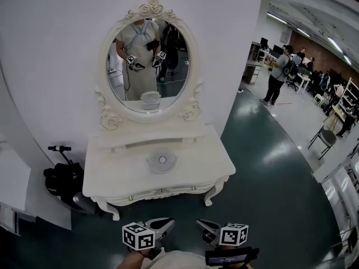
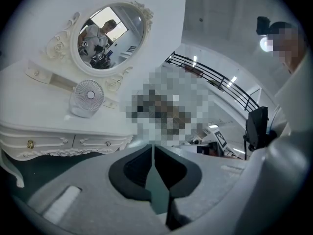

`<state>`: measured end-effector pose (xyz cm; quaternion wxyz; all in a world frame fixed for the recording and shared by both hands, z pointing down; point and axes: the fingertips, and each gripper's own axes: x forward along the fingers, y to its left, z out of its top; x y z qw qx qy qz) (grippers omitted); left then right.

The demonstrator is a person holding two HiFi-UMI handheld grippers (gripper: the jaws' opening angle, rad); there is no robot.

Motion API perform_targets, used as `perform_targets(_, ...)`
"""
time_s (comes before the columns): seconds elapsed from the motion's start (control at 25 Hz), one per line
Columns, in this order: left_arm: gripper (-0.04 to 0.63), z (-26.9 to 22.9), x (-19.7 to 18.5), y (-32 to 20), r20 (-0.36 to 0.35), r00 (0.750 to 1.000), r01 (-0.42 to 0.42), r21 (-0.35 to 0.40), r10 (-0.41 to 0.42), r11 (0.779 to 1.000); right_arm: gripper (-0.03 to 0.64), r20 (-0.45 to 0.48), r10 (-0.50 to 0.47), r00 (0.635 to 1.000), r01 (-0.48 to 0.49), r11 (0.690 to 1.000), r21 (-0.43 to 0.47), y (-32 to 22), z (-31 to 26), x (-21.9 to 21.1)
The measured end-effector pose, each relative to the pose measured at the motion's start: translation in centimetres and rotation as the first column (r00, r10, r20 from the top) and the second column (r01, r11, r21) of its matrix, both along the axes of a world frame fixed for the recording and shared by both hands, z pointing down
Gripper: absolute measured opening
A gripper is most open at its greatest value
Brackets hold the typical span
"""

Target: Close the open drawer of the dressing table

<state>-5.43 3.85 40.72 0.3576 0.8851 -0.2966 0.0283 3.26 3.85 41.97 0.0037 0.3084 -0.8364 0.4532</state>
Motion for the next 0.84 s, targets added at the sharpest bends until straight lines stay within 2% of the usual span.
perform_targets(0.44,0.011,0.1,-0.6,0.5,0.019,1.0,-0.017,0.014,0.016,1.0,0.015,-0.006,0.007,1.0,-0.007,1.0,0.02,-0.7,-0.4,-1.0)
perform_targets(0.84,0.011,-0.2,-1.4,0.6,0.018,1.0,0.008,0.009,-0.008,1.0,0.015,0.001,0.006,1.0,-0.006,1.0,0.013,-0.3,-0.2,-1.2)
